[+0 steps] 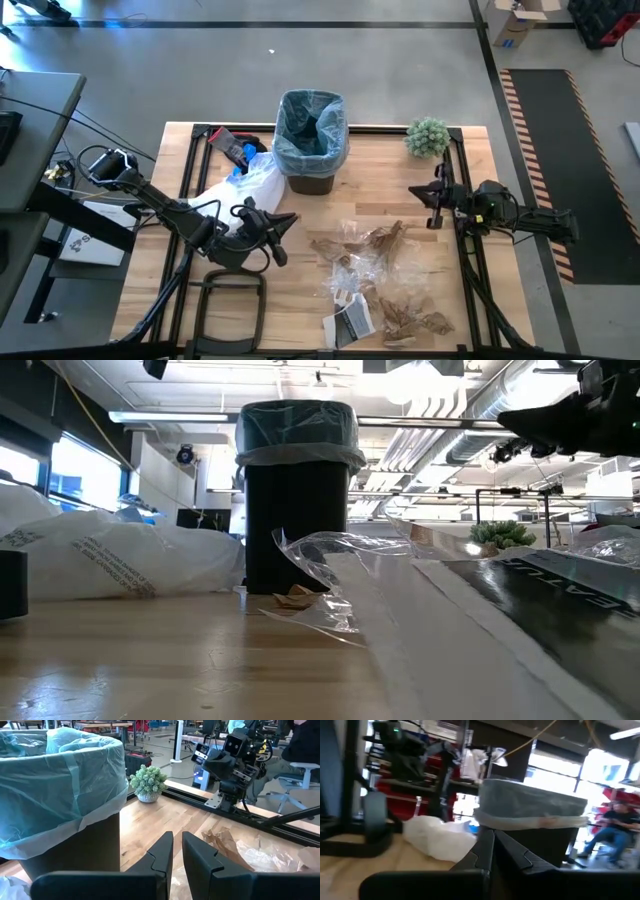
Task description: Place trash/remove bag and relplace
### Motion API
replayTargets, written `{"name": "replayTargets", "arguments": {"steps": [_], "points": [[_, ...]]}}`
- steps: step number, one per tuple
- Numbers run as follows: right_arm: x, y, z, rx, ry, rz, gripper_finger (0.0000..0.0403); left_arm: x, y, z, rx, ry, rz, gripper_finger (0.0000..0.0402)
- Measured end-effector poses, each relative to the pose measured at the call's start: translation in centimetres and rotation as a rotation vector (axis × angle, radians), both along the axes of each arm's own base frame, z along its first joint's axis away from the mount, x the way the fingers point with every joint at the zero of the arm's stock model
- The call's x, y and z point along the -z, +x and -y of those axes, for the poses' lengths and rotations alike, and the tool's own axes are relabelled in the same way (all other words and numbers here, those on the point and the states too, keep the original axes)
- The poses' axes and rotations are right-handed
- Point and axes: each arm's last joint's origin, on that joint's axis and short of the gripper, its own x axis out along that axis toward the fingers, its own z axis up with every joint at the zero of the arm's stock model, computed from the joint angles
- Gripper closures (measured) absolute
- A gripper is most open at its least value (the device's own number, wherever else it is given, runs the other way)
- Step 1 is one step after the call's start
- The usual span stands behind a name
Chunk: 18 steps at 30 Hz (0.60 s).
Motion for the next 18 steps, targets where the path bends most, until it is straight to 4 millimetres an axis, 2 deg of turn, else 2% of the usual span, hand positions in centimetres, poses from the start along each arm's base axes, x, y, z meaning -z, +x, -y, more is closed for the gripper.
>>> {"name": "replayTargets", "arguments": {"steps": [4,9,11,15,18], "points": [[-0.01,0.01,-0.06,-0.043,0.123,0.016,0.0402,-0.01,0.01,0.00,0.000,-0.001,0.001,0.0378],[0.07,0.02,0.02,-0.025,0.151,0.012,0.0402,-0.04,0.03,0.00,-0.001,-0.003,0.006,0.0378],[-0.11,-0.02,0.02,-0.050,0.286,0.049,0.0402,-0.04,0.08,-0.10,-0.004,-0.004,0.006,0.0378],[-0.17,-0.02,-0.08,-0.176,0.751,0.106,0.0402,-0.04,0.09,-0.12,-0.005,-0.004,0.005,0.0378],[-0.15,0.00,0.15,-0.153,0.998,0.173,0.0402,-0.05,0.13,-0.19,-0.007,-0.004,0.006,0.0378]]}}
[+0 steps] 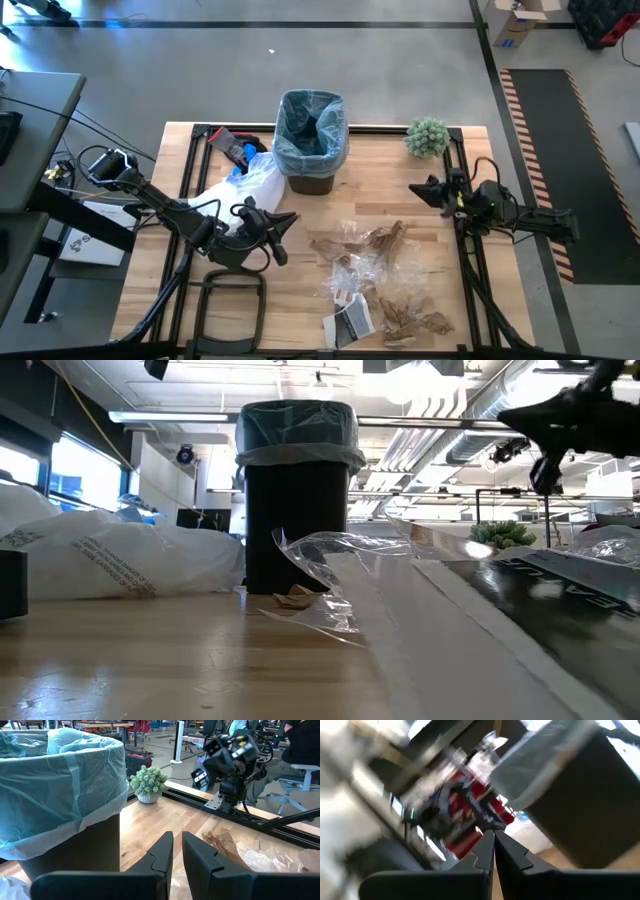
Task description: Place trash/remove bag and relplace
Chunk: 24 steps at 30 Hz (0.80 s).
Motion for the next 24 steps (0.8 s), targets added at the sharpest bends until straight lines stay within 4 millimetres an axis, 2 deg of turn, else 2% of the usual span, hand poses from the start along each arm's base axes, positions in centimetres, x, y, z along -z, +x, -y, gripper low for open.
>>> {"name": "replayTargets", "arguments": {"steps": [2,8,12,14,18,24], "points": [[0.0,0.1,0.0,-0.005,0.086,0.018,0.0402,0.0,0.0,0.0,0.000,0.000,0.000,0.0378],[-0.5,0.7,-0.1,-0.116,0.152,0.059,0.0402,0.0,0.2,-0.5,-0.016,0.008,-0.006,0.0378],[-1.7,1.4,-0.8,-0.257,0.085,0.156,0.0402,0.0,0.5,-1.0,-0.034,0.014,-0.010,0.0378],[-2.2,1.9,-1.4,-0.322,0.035,0.152,0.0402,0.0,0.5,-1.1,-0.040,0.016,-0.011,0.0378],[-3.9,3.8,-2.4,-0.391,-0.078,0.030,0.0402,0.0,0.6,-1.1,-0.030,0.031,-0.023,0.0378],[-7.5,8.2,-3.7,-0.406,-0.316,-0.319,0.0389,0.0,0.6,-1.1,-0.025,0.030,-0.023,0.0378]]}}
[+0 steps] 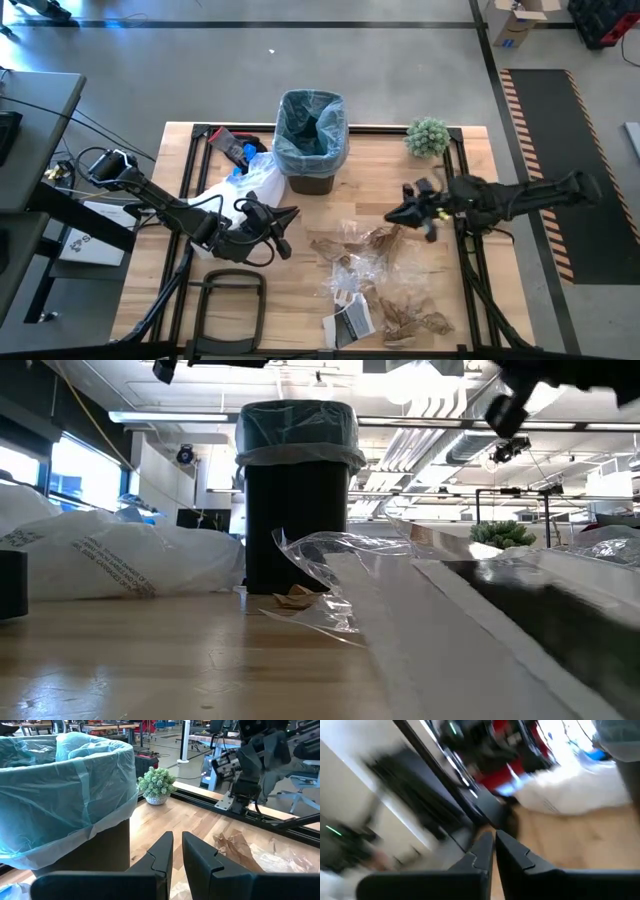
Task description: Place trash/remove bag and relplace
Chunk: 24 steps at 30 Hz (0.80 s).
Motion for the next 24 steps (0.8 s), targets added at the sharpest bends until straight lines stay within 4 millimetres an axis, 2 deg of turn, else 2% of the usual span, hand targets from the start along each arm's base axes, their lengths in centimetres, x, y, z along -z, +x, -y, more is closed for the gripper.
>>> {"name": "replayTargets", "arguments": {"steps": [5,9,13,18,21,24], "points": [[-1.4,4.0,-0.9,-0.025,-0.242,-0.232,0.0332,0.0,0.0,0.1,0.024,-0.010,-0.001,0.0378],[-1.1,7.3,-2.1,-0.132,-0.329,-0.353,0.0264,0.0,0.1,0.2,0.062,-0.024,-0.006,0.0378],[0.7,10.6,-3.2,-0.115,-0.357,-0.494,0.0192,-0.2,0.2,0.3,0.110,-0.031,-0.003,0.0378],[4.1,13.9,-4.0,-0.082,-0.341,-0.687,0.0116,-0.5,0.0,0.4,0.168,-0.021,-0.015,0.0378],[6.0,15.6,-4.2,-0.035,-0.336,-0.803,0.0088,-0.8,-0.1,0.5,0.200,-0.014,-0.021,0.0378],[7.9,17.0,-4.3,0.039,-0.363,-0.912,0.0077,-0.9,-0.2,0.6,0.213,0.000,-0.027,0.0378]]}}
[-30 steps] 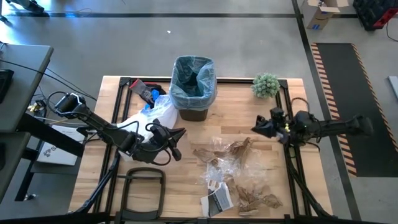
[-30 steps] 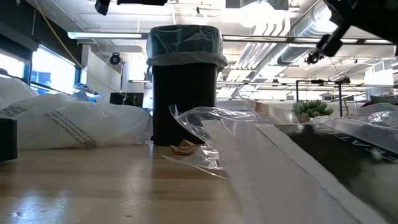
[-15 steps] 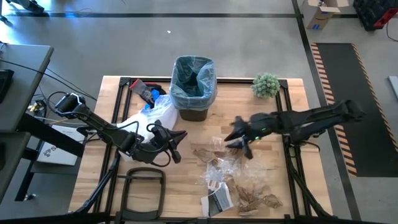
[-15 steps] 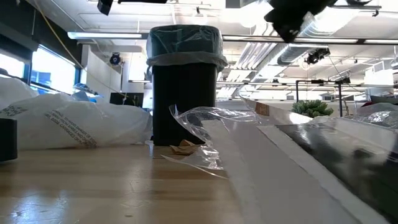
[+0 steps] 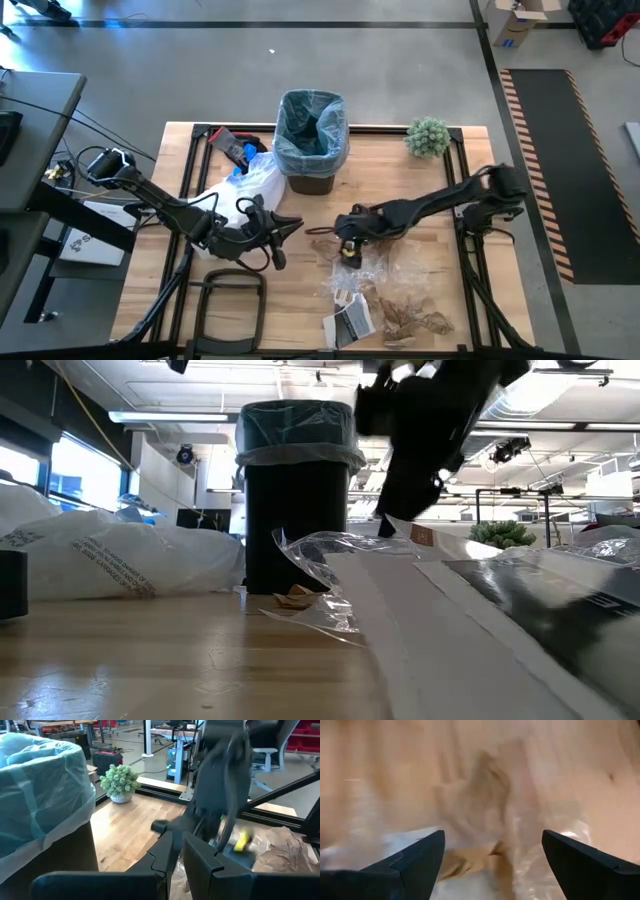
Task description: Place trash/remove bag and relplace
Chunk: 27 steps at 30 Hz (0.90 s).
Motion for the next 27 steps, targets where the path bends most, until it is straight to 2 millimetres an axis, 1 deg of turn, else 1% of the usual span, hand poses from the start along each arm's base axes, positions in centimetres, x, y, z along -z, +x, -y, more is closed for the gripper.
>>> {"name": "replayTargets", "arguments": {"steps": [4,7,9,14,21,27], "points": [[2.3,1.3,-0.1,0.045,-0.062,-0.092,0.0076,0.0,0.0,0.0,0.002,0.004,-0.003,0.0378],[4.3,1.8,-0.1,0.047,-0.040,-0.155,0.0076,0.0,0.0,0.0,0.005,0.023,-0.013,0.0378],[5.2,1.9,0.0,0.065,-0.011,-0.188,0.0076,0.0,0.0,-0.1,-0.009,0.055,-0.023,0.0378],[5.5,2.2,0.2,0.107,0.015,-0.173,0.0092,0.2,-0.1,-0.2,-0.022,0.131,-0.069,0.0378],[5.2,2.2,0.1,0.105,0.018,-0.157,0.0115,0.3,-0.1,-0.2,-0.018,0.130,-0.076,0.0378],[5.2,2.4,0.0,0.078,0.014,-0.142,0.0123,0.3,-0.1,-0.2,-0.018,0.130,-0.076,0.0378]]}}
